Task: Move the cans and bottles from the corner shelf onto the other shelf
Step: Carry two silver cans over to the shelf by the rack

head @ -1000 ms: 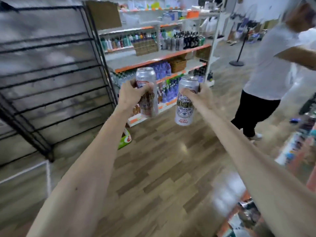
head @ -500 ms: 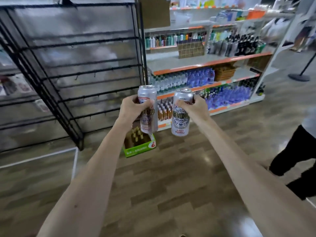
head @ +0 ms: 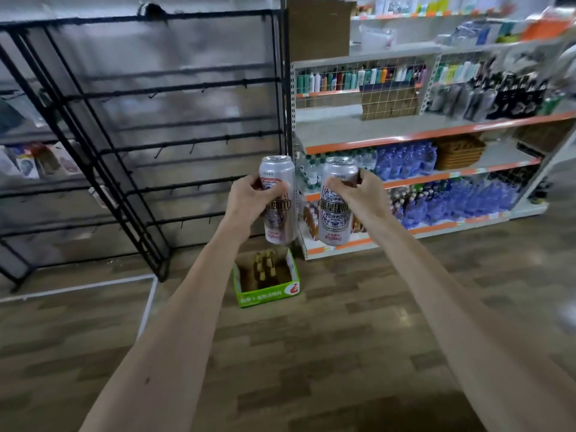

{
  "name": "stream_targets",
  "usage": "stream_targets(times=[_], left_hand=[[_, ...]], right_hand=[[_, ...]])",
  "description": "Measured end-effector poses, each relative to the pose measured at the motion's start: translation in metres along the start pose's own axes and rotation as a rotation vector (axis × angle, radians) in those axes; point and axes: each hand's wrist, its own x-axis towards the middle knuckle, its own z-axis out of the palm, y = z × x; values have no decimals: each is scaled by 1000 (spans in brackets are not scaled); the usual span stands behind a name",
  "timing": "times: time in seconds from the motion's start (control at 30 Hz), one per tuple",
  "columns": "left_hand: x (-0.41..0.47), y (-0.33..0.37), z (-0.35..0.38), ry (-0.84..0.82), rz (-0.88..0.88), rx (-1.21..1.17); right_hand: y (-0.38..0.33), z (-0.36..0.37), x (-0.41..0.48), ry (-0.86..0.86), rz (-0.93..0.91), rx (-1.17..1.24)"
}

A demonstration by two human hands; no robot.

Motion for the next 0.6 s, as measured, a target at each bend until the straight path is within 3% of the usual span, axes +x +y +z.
stream_targets(times=[0.6], left_hand=[[217, 10, 53, -91, 55, -77]], right_hand=[[13, 14, 201, 65, -25, 33]])
